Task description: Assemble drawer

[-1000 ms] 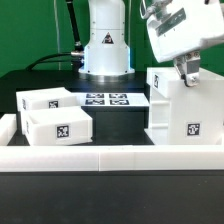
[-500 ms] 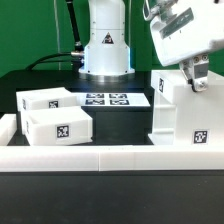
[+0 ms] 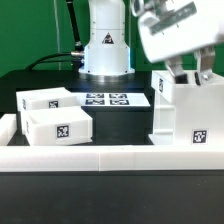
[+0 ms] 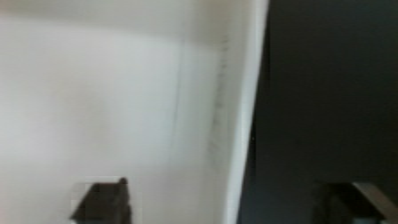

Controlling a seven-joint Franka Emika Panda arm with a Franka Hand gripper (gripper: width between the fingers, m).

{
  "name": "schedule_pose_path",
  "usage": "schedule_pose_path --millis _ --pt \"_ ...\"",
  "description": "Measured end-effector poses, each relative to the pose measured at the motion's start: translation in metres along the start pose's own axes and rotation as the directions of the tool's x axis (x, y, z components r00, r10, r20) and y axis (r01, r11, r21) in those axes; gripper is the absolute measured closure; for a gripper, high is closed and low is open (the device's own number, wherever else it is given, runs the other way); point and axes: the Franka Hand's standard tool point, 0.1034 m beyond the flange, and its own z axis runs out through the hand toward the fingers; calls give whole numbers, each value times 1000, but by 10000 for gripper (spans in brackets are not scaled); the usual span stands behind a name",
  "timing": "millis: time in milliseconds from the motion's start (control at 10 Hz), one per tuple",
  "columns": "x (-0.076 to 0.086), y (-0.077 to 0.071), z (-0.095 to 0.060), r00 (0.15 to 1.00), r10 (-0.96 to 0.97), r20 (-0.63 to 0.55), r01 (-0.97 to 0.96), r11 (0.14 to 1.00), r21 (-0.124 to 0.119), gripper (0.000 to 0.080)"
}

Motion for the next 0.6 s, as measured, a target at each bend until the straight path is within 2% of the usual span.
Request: schedule_pose_path --millis 100,200,400,600 --pt "-1 6 -10 999 -41 -2 41 999 1 188" --pt "-2 14 -21 996 -91 -1 91 996 4 161" --pt "9 25 -44 966 -257 6 257 966 1 152" --pt "7 26 -40 970 -245 6 245 970 -1 151"
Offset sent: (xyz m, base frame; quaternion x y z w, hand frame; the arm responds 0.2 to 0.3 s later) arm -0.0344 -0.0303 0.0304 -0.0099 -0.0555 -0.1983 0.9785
